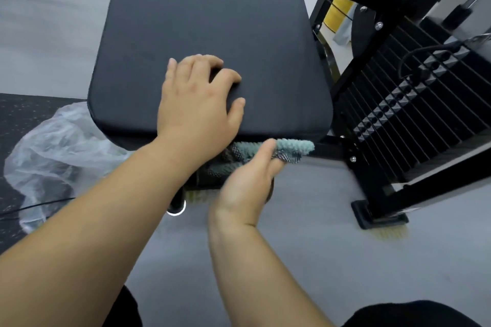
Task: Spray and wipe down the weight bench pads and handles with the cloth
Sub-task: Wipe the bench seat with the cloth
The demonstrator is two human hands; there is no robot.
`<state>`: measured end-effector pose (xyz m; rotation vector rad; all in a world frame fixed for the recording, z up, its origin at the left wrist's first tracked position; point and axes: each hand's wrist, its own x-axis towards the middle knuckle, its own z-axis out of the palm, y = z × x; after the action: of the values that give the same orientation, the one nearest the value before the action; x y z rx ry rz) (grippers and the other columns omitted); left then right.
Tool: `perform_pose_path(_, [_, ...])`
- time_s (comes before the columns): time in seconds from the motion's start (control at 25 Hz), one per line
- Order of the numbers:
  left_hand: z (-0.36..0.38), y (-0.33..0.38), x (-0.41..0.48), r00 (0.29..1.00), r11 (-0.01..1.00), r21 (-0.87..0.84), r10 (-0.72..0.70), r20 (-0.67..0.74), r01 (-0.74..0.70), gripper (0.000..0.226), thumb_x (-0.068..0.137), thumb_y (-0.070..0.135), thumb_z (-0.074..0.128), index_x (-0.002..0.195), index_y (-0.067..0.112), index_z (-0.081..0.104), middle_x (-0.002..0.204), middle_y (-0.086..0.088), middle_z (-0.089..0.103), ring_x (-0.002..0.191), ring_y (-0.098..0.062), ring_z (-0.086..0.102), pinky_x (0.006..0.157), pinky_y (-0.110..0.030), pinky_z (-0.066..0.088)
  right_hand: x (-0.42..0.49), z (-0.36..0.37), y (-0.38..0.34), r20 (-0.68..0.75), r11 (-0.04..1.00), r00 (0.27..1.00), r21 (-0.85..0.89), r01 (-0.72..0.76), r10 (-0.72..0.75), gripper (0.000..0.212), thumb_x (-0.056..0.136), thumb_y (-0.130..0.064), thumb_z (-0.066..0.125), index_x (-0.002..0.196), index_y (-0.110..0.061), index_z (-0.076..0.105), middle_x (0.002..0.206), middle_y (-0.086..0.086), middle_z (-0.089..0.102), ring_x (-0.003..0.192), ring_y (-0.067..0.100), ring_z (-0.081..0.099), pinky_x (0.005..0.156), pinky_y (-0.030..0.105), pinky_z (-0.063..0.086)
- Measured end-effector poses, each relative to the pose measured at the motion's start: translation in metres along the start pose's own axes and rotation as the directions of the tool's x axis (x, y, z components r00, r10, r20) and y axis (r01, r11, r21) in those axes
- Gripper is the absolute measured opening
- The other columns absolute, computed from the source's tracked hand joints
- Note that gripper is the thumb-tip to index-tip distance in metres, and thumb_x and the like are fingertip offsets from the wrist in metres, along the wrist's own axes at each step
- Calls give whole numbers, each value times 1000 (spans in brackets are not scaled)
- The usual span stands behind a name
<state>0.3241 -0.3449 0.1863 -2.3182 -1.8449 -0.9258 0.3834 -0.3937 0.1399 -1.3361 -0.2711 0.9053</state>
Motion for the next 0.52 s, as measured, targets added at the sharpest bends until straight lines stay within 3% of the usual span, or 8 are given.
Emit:
perform_pose_path(0.08, [-1, -2, 1, 1000, 1000, 0, 12, -1, -12, 47, 80, 40, 43, 117, 16, 62, 128, -11, 51, 128, -34, 38, 114, -49, 12, -8, 10, -5, -1, 997, 1000, 70, 19, -19, 69, 80, -59, 42, 143, -35, 27, 142, -11, 41, 127, 9, 43, 110, 34, 33])
perform_pose_path(0.16, [-1, -3, -1, 1000, 1000, 6, 25, 4, -25, 48, 80, 40, 43, 118, 16, 61, 129, -11, 50, 129, -35, 38, 114, -49, 11, 3, 11, -16, -85, 997, 995, 53, 51, -47, 66, 84, -57, 39, 143, -29, 27, 142, -9, 39, 129, 12, 40, 109, 36, 32])
perform_pose_path(0.24, [-2, -3, 0, 1000, 1000, -5, 25, 11, -25, 49, 80, 40, 42, 119, 16, 60, 130, -11, 49, 130, -34, 36, 115, -49, 10, 27, 5, -33, -189, 991, 977, 77, 111, -95, 46, 96, -42, 36, 137, -21, 35, 133, -7, 43, 118, 10, 48, 101, 28, 38])
perform_pose_path(0.32, [-2, -2, -1, 1000, 1000, -6, 19, 16, -19, 50, 80, 41, 41, 119, 16, 60, 130, -11, 49, 131, -34, 36, 115, -48, 9, 44, 1, -46, -279, 983, 955, 116, 141, -104, 17, 100, -34, 33, 115, -29, 39, 115, -11, 47, 95, 4, 55, 81, 21, 44])
perform_pose_path(0.36, [-2, -1, -2, 1000, 1000, -4, 23, 13, -22, 49, 80, 40, 41, 118, 16, 61, 129, -12, 50, 130, -34, 36, 114, -49, 10, 43, 2, -47, -298, 982, 951, 140, 125, -78, 11, 100, -35, 31, 109, -31, 37, 111, -11, 48, 90, 5, 55, 79, 24, 44])
perform_pose_path(0.44, [0, -1, -1, 999, 999, 12, 37, -7, -37, 45, 80, 38, 45, 114, 14, 63, 124, -13, 53, 127, -37, 40, 113, -52, 15, 28, 11, -32, -261, 982, 965, 178, 60, -12, 19, 98, -38, 34, 111, -24, 38, 119, -8, 47, 97, 12, 54, 88, 34, 45])
perform_pose_path(0.52, [3, 0, -1, 999, 999, 31, 38, -14, -38, 43, 80, 37, 46, 111, 14, 64, 122, -13, 54, 125, -37, 43, 111, -55, 17, 2, 23, -9, -144, 977, 989, 203, 65, -36, 49, 89, -43, 41, 134, -25, 34, 135, -6, 44, 116, 15, 52, 99, 38, 43])
